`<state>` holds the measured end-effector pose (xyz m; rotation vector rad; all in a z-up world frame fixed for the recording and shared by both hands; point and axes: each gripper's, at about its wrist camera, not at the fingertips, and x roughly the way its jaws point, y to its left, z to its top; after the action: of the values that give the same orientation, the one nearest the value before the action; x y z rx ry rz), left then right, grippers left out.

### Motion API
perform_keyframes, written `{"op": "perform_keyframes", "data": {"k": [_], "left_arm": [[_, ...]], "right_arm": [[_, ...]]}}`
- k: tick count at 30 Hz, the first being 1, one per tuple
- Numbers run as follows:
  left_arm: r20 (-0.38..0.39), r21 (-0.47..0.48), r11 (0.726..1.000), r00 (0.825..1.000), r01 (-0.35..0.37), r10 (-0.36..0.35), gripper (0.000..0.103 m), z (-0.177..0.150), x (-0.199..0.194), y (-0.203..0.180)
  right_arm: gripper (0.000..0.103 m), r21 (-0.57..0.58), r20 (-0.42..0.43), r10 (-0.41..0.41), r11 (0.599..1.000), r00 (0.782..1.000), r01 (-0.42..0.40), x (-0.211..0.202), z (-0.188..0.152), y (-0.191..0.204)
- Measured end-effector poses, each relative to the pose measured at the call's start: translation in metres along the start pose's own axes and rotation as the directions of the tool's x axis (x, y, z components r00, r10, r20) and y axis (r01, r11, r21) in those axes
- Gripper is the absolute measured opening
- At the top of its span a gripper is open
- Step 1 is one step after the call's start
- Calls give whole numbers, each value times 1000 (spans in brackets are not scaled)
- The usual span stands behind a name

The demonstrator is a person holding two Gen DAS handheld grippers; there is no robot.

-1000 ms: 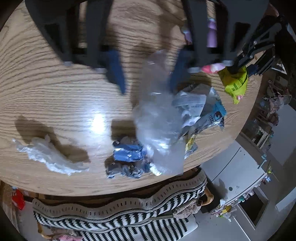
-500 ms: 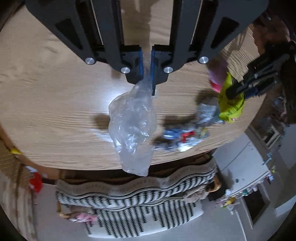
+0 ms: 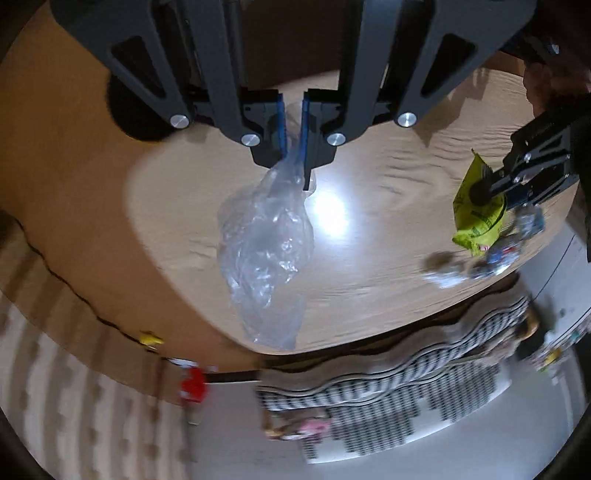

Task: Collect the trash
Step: 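Carry both bags over the bin and open both grippers to drop them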

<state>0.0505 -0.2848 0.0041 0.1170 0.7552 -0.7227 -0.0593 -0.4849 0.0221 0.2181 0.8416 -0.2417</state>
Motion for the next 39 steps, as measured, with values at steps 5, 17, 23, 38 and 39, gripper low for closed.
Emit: {"op": "perform_keyframes", "data": {"k": [5,17,23,38,39], "left_arm": [[-33,77,990,993,115,-113,46,-1,27,-73],[-189,195,921,934,338,-303,46,-30,98,-223],[-252,193,908,913,373,-321,46,-38,133,-252],[-289,204,879,884,431,-366,72,-50,148,-272],[-289,206,878,884,432,-367,72,-50,147,-272]], "right_arm": [[7,108,-12,-88,990,996,88,-21,-26,-79],[7,279,-130,-157,942,979,189,-33,-81,-195],[7,312,-151,-160,929,976,201,-38,-94,-215],[7,340,-159,-154,919,975,200,-39,-95,-228],[7,340,-160,-154,919,975,201,-39,-95,-228]]}}
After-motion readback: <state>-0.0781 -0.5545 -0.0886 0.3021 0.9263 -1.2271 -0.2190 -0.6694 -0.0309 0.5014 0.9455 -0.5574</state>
